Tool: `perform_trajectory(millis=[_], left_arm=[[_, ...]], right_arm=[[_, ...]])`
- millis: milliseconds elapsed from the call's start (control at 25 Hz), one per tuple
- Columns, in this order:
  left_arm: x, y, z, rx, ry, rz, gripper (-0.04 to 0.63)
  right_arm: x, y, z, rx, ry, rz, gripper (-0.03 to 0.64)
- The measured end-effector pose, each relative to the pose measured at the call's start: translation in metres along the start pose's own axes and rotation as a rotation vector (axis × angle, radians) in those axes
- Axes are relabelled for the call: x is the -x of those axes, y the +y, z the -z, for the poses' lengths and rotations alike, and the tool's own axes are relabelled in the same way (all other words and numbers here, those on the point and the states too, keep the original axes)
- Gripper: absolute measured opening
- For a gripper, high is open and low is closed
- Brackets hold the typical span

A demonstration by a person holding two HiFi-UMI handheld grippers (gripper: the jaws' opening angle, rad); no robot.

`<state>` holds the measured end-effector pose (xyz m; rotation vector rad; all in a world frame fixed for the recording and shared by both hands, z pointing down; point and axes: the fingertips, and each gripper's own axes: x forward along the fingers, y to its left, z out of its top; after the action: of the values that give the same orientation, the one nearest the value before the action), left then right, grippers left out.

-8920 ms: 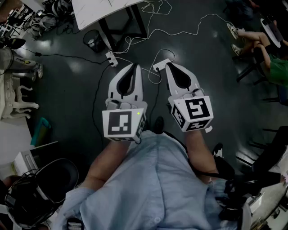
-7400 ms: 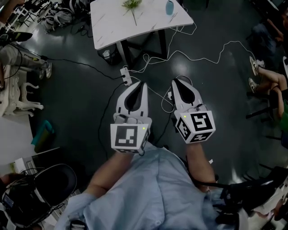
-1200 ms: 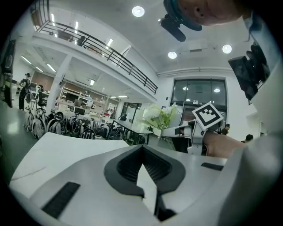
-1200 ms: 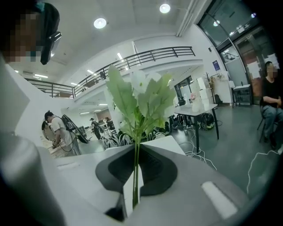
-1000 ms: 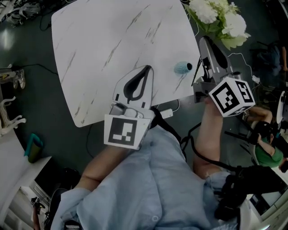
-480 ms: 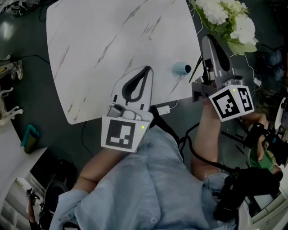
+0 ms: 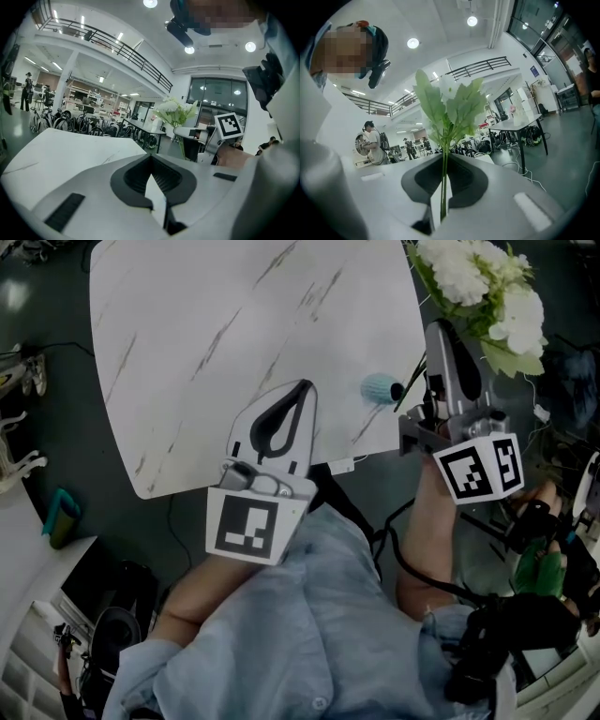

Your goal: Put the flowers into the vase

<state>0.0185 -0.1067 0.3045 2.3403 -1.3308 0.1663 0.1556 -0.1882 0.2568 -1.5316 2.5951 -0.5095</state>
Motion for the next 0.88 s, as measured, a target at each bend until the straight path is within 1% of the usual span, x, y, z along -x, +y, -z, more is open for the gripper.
perform_trajectory(millis=[240, 480, 880], left_arm=[[-0.0093, 0.0036, 0.0061, 0.0, 0.02, 0.001, 0.005], [-0.01, 0.0035, 0.0068, -0.002, 0.022, -0.002, 0.005], [-0.0077, 0.0079, 0.005, -0.011, 0.01, -0.011, 0.005]], right_arm=[[-0.0018, -0.0024, 0.0015, 0.009, -0.05, -0.037, 0.008], [-0.0021, -0.0022, 0.0023, -0.016, -0.042, -0.038, 0.008], [-0.0035, 0.0037, -0.0024, -0.006, -0.069, -0.055, 0.008]])
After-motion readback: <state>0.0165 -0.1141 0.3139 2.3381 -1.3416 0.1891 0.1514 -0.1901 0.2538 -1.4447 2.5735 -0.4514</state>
